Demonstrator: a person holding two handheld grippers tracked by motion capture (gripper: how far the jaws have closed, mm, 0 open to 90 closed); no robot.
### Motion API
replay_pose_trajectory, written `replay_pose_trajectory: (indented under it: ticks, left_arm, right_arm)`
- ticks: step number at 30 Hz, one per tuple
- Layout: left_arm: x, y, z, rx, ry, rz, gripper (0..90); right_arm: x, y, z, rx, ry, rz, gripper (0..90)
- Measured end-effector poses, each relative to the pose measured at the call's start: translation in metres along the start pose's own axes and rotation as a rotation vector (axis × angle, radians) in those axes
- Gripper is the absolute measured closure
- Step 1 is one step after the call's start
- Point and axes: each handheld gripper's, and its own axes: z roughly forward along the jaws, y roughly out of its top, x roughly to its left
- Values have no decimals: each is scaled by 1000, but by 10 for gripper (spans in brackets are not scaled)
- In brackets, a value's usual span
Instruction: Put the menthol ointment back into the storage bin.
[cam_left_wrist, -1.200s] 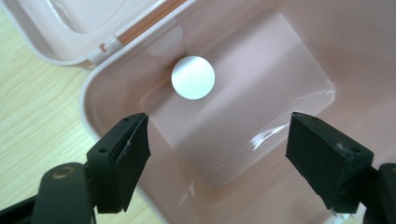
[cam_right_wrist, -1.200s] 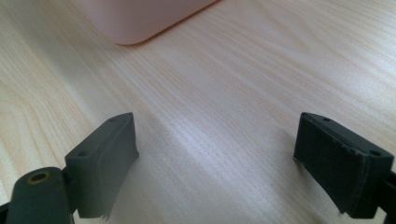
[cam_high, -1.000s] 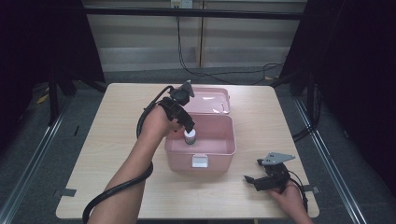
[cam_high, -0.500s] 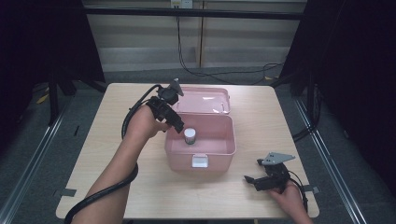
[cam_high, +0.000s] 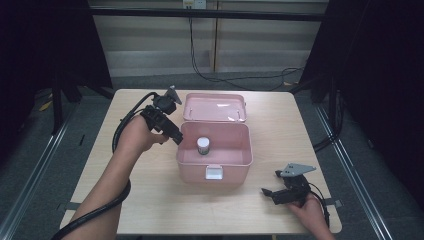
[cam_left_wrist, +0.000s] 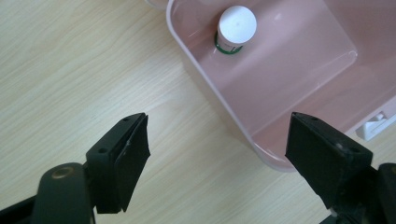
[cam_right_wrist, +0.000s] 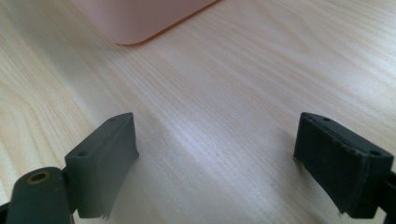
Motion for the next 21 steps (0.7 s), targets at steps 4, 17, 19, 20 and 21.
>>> replay_pose_trajectory:
  ticks: [4, 17, 19, 20, 21]
  left_arm:
    - [4, -8, -2, -12, -7, -1, 211]
    - [19, -34, -1, -47, -24, -19, 211]
    - [21, -38, 0, -54, -26, -24, 211]
    - [23, -40, 1, -53, -23, -22, 211]
    - [24, -42, 2, -53, -29, -27, 211]
  right_arm:
    - [0, 0, 0, 0, 0, 0, 126]
    - [0, 0, 0, 0, 0, -1, 126]
    - [0, 0, 0, 0, 0, 0, 126]
    - [0, 0, 0, 0, 0, 0, 126]
    - [0, 0, 0, 0, 0, -1, 126]
